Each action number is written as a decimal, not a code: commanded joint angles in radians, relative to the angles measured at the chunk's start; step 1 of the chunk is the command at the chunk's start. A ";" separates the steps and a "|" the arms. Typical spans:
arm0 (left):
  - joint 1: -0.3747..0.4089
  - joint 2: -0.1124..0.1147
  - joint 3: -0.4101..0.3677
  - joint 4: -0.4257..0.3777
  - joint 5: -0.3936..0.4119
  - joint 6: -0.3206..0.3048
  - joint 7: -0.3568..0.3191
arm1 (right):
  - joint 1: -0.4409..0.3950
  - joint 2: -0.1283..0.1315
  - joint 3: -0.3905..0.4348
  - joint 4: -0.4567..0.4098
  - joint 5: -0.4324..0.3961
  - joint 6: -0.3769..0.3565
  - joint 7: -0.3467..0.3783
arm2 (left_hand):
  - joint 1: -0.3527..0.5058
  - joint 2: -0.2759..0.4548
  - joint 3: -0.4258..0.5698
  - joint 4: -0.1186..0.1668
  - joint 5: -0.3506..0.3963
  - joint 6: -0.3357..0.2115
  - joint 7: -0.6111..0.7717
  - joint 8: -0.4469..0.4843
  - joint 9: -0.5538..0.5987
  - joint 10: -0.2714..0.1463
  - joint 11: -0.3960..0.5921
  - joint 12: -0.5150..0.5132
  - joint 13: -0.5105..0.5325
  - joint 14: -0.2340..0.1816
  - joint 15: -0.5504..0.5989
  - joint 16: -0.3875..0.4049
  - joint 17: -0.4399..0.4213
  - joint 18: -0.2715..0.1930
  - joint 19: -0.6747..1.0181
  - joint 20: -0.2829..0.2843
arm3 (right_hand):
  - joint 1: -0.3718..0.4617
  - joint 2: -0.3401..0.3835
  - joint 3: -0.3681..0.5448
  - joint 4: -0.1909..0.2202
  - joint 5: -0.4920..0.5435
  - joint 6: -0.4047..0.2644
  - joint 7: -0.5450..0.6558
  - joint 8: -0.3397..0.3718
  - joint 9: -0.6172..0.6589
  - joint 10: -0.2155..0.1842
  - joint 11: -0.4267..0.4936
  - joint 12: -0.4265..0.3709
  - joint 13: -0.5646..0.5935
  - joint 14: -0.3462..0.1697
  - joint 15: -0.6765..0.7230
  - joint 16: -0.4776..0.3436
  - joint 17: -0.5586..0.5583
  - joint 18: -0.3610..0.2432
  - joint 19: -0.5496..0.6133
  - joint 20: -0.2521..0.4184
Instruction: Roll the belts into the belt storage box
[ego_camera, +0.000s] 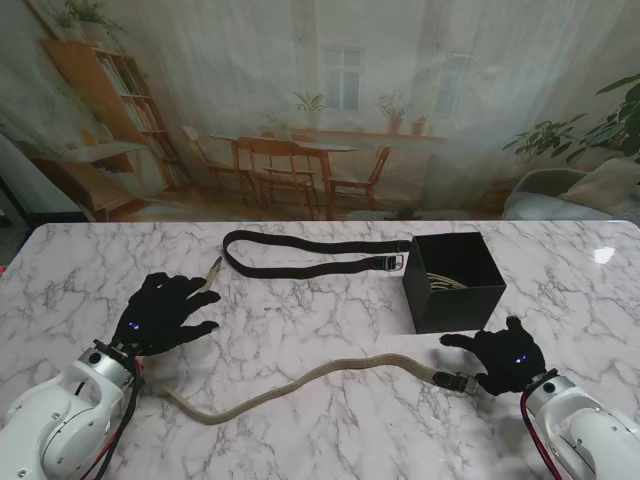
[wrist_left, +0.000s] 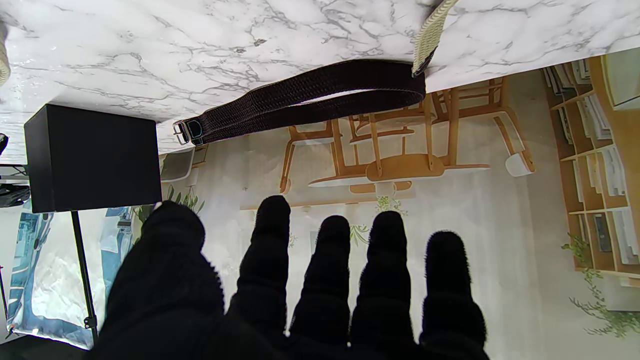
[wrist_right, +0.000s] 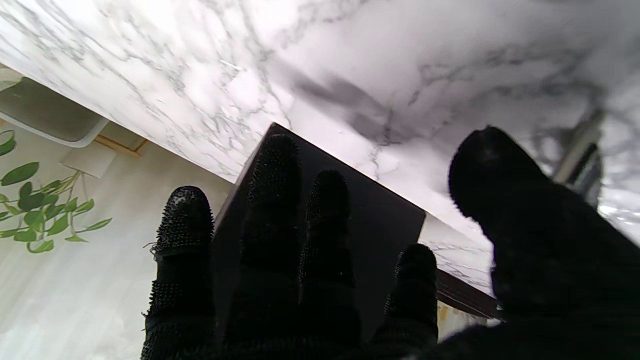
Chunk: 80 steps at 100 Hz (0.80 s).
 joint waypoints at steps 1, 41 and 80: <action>-0.001 -0.003 0.004 0.003 -0.004 -0.002 -0.008 | -0.004 0.002 -0.004 0.000 0.003 -0.019 -0.009 | 0.020 0.041 -0.019 -0.018 0.003 0.025 -0.001 0.010 -0.006 0.005 0.009 0.015 0.002 0.010 0.015 0.012 -0.016 0.033 0.022 0.013 | -0.037 -0.036 -0.027 -0.016 -0.030 0.009 0.007 -0.022 -0.031 -0.003 0.018 -0.011 -0.019 -0.003 -0.032 -0.014 -0.022 0.001 -0.014 0.017; -0.003 -0.004 0.006 0.007 -0.004 -0.001 -0.001 | -0.015 0.008 -0.004 -0.032 0.013 -0.145 -0.015 | 0.018 0.042 -0.020 -0.018 -0.004 0.027 -0.003 0.010 -0.013 0.006 0.009 0.016 -0.001 0.011 0.015 0.013 -0.018 0.032 0.022 0.013 | 0.034 -0.064 0.085 0.006 0.000 -0.070 0.003 -0.033 -0.137 0.025 -0.033 -0.051 -0.076 0.003 -0.080 -0.042 -0.053 0.007 -0.050 0.015; -0.006 -0.004 0.009 0.011 -0.005 -0.003 0.010 | 0.000 0.003 -0.039 -0.020 0.062 -0.170 0.013 | 0.019 0.045 -0.018 -0.017 -0.006 0.028 -0.004 0.010 -0.016 0.005 0.010 0.017 -0.002 0.010 0.015 0.014 -0.021 0.031 0.020 0.013 | 0.018 -0.067 0.097 0.010 0.233 -0.068 0.106 0.277 -0.214 0.085 -0.037 -0.094 -0.121 0.028 -0.098 -0.065 -0.066 0.018 -0.074 0.029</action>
